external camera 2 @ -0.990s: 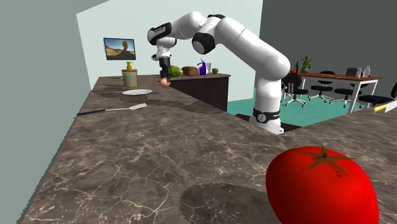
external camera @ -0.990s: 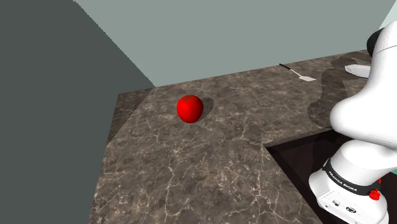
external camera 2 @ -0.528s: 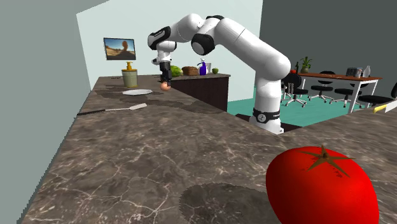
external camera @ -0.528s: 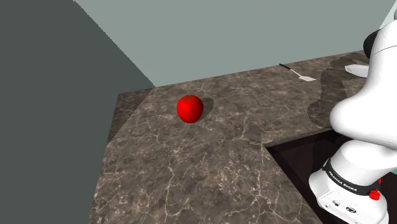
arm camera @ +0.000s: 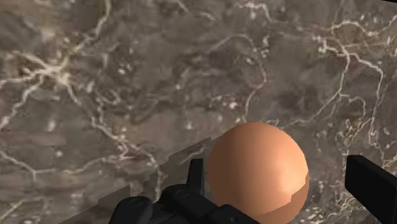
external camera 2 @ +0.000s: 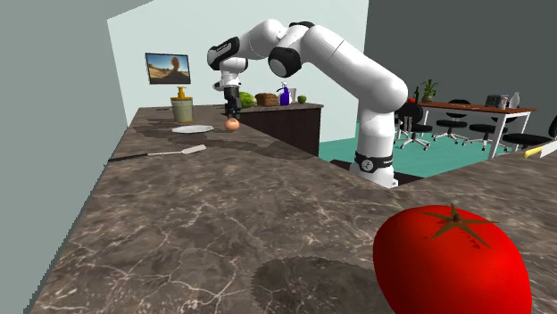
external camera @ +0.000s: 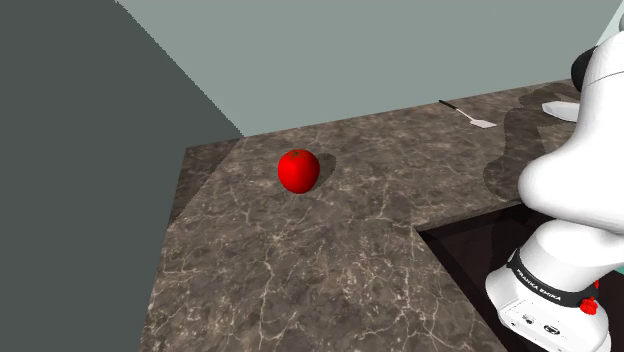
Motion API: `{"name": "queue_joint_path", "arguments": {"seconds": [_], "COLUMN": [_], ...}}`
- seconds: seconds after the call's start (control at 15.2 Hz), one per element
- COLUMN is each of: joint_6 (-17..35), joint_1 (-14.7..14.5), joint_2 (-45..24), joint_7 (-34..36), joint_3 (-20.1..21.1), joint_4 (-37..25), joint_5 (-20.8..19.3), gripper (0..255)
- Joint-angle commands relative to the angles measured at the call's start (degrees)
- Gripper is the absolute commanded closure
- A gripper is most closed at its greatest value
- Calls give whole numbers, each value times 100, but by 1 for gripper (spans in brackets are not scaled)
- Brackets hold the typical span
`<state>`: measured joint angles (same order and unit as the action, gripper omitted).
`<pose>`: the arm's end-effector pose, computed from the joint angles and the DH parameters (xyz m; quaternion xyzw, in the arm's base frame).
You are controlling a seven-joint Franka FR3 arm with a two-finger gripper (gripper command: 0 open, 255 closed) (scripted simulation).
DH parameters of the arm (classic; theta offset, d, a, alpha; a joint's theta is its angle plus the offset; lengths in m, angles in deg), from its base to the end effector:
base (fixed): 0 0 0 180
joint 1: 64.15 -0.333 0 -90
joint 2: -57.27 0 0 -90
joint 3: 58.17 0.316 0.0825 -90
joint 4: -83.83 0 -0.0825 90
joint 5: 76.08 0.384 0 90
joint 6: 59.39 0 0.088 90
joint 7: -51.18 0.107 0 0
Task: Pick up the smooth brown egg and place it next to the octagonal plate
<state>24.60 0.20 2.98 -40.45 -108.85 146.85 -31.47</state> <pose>-0.0179 -0.7243 0.3350 -0.9763 0.1510 -0.0678 0.1393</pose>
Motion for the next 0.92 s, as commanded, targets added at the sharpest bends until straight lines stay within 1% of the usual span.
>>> {"name": "queue_joint_path", "arguments": {"seconds": [0.0,0.13,0.26,0.4,0.86], "joint_6": [0,0,-401,-814,-814], "joint_1": [0,0,303,668,669], "joint_2": [0,0,-62,-185,-185], "joint_7": [0,0,153,338,338], "joint_3": [0,0,39,117,118], "joint_4": [0,0,-622,-1352,-1353], "joint_5": [0,0,-5,31,31], "gripper": [0,0,0,0,0]}}
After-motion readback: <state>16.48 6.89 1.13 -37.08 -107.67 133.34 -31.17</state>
